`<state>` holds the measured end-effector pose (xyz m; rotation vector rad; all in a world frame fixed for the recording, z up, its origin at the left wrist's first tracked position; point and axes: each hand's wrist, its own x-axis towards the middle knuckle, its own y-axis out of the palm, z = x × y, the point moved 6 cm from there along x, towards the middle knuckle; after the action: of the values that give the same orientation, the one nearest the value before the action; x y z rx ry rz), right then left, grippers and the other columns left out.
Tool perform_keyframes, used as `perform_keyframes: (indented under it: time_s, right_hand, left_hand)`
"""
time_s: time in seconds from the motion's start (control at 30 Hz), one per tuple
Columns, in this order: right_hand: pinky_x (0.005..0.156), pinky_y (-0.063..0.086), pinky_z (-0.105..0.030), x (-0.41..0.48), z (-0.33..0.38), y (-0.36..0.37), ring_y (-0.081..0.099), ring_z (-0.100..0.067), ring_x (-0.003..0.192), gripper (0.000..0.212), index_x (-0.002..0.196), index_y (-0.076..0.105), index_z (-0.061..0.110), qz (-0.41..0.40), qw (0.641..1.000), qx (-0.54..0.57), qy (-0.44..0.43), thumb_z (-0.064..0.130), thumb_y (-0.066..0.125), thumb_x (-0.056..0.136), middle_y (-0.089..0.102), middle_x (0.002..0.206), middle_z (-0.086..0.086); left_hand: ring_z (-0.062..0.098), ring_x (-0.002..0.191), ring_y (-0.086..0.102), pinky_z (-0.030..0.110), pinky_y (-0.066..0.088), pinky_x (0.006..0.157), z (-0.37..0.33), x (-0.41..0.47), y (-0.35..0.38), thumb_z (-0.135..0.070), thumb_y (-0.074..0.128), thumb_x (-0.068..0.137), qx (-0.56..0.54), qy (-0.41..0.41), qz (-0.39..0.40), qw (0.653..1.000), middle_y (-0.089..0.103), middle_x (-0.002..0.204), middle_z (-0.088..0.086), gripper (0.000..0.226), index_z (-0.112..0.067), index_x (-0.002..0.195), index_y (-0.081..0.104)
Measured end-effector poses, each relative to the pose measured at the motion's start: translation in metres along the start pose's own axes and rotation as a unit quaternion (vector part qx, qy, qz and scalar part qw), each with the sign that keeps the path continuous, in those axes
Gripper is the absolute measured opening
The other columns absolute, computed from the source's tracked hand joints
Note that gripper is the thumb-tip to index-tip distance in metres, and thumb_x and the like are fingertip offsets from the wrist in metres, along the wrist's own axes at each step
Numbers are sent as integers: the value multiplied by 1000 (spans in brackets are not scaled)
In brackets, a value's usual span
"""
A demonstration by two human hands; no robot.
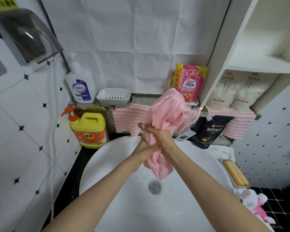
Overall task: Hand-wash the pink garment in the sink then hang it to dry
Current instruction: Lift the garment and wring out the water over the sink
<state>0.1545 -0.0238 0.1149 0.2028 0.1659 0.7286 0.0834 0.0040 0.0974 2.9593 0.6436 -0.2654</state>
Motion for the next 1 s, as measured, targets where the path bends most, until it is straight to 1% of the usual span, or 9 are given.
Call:
perform_keyframes:
  time_s: [0.13,0.27,0.47,0.53,0.63,0.7,0.8,0.9,1.0]
  right_hand:
    - [86,54,-38,-4,1,1,67,-28,87,24,93,66,0,67,995,51,59,11,75,73,68,87,-13]
    - [69,53,-31,-10,8,5,63,-20,71,7,82,64,6,146,981,77,104,2,68,79,64,72,-7]
    - [65,48,-29,-3,9,-5,58,-15,63,18,71,57,11,-44,998,29,23,-1,69,79,59,56,2]
    - [64,49,-26,-2,10,-8,58,-12,62,22,70,57,14,-82,997,-4,0,-2,68,79,58,58,5]
    - [59,46,-24,-3,11,-10,52,-9,58,28,66,52,16,-143,989,-20,-21,-5,66,76,53,57,7]
    - [57,43,-26,-1,7,-13,47,-10,56,29,65,48,15,-183,983,-8,-31,-8,64,73,48,58,3]
    - [56,42,-32,1,0,-15,45,-18,57,29,59,44,14,-224,974,10,-34,-7,63,68,46,58,-5]
    - [47,41,-26,0,-1,-18,44,-15,48,31,59,41,11,-254,965,42,-41,-10,61,70,41,57,-6]
    - [44,40,-15,-2,3,-23,43,-1,44,34,59,46,15,-295,953,53,-48,-11,60,77,45,55,2]
  left_hand:
    - [13,101,65,23,50,87,6,4,-7,-14,79,72,35,-71,43,996,71,99,0,36,-19,104,63]
    - [5,80,62,11,49,64,5,3,-9,-9,66,85,88,-107,40,990,64,83,-7,16,-23,88,60]
    - [10,59,51,22,46,53,-6,9,-4,-4,55,91,187,-60,-94,976,50,70,-5,16,-19,89,49]
    - [22,80,61,38,54,74,-3,11,-3,-10,52,93,205,-62,-138,967,60,85,2,10,-17,96,57]
    - [31,116,52,46,40,102,-1,5,-3,-21,45,94,298,-68,-184,934,58,121,12,33,-6,122,53]
    - [27,108,55,42,42,98,-2,1,-1,-38,31,83,324,-44,-178,928,62,105,6,41,-15,103,59]
    - [21,89,60,33,43,78,1,6,-1,-38,29,80,410,-23,-174,895,59,79,-2,21,-26,65,38]
    - [20,87,62,27,30,69,-3,12,0,-25,46,90,518,18,-199,832,65,87,1,9,-21,82,45]
    - [19,87,62,25,27,67,-13,14,3,-25,44,94,546,56,-212,809,67,92,1,20,-16,112,46]
